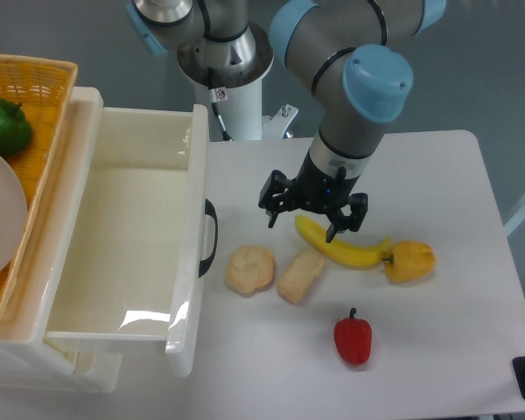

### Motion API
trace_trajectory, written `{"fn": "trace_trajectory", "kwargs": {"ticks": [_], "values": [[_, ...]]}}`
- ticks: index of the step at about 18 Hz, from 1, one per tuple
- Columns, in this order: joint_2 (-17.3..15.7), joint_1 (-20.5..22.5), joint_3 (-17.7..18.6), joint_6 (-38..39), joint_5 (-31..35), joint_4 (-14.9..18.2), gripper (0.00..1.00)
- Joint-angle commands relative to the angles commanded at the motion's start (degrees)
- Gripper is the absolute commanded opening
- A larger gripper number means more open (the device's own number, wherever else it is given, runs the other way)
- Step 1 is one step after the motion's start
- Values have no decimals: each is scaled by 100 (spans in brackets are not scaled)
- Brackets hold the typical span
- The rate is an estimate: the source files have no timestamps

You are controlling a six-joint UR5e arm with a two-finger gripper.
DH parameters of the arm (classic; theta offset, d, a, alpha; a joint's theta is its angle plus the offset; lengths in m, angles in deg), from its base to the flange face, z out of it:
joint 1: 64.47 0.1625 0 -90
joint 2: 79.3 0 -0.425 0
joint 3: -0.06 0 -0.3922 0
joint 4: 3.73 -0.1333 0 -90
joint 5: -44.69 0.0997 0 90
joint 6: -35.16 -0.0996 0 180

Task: Pick up the square bread
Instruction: 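Move the open gripper over the square bread piece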

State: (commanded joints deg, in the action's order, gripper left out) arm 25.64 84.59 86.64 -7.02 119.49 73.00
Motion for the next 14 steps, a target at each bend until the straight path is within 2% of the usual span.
{"fn": "trace_trajectory", "kwargs": {"ticks": [4, 8, 14], "values": [[-70, 88, 0, -378, 158, 0, 100], [-70, 167, 35, -369, 184, -9, 100], [-26, 150, 272, -299, 800, -18, 100]]}}
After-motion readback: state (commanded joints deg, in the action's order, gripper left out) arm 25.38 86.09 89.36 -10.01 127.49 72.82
